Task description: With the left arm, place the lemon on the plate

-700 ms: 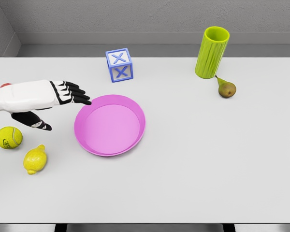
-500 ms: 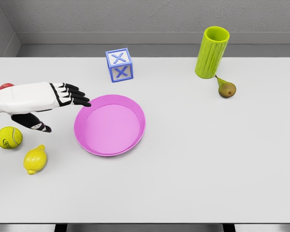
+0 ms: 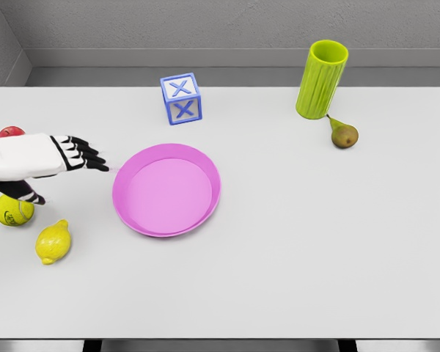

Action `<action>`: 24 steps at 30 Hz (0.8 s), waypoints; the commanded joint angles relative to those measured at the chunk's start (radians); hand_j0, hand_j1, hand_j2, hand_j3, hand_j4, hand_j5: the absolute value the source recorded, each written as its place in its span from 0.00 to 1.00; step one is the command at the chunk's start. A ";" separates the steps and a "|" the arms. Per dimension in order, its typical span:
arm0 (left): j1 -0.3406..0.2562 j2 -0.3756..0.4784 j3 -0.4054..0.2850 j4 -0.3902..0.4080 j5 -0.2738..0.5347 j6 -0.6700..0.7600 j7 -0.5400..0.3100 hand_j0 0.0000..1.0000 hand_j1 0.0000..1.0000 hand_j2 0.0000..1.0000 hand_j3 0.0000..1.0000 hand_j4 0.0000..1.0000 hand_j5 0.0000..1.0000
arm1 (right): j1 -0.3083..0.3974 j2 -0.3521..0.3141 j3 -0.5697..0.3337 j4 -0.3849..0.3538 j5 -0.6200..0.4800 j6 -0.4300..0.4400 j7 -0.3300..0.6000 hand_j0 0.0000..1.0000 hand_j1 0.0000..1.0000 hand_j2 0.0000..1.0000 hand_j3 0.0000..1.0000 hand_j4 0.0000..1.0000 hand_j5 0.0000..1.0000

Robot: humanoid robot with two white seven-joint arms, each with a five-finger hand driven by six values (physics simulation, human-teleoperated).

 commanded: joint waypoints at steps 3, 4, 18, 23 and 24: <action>0.035 0.047 0.000 0.005 -0.008 0.003 0.000 1.00 1.00 1.00 1.00 1.00 1.00 | 0.000 0.000 0.000 0.000 0.000 0.000 0.000 1.00 1.00 1.00 1.00 1.00 1.00; 0.035 0.047 0.001 -0.010 -0.005 0.003 0.000 1.00 1.00 1.00 1.00 1.00 1.00 | 0.000 0.000 0.000 0.000 0.000 0.000 0.000 1.00 1.00 1.00 1.00 1.00 1.00; 0.115 0.150 0.006 -0.088 0.169 0.003 -0.002 1.00 1.00 1.00 1.00 1.00 1.00 | 0.000 0.000 0.000 0.000 0.000 0.000 0.000 1.00 1.00 1.00 1.00 1.00 1.00; 0.129 0.135 0.006 -0.055 0.040 0.003 -0.009 1.00 1.00 1.00 1.00 1.00 1.00 | 0.000 0.000 0.000 0.000 0.000 0.000 0.000 1.00 1.00 1.00 1.00 1.00 1.00; 0.129 0.135 0.006 -0.055 0.038 0.003 -0.009 1.00 1.00 1.00 1.00 1.00 1.00 | 0.000 0.000 0.000 0.001 0.000 0.000 0.000 1.00 1.00 1.00 1.00 1.00 1.00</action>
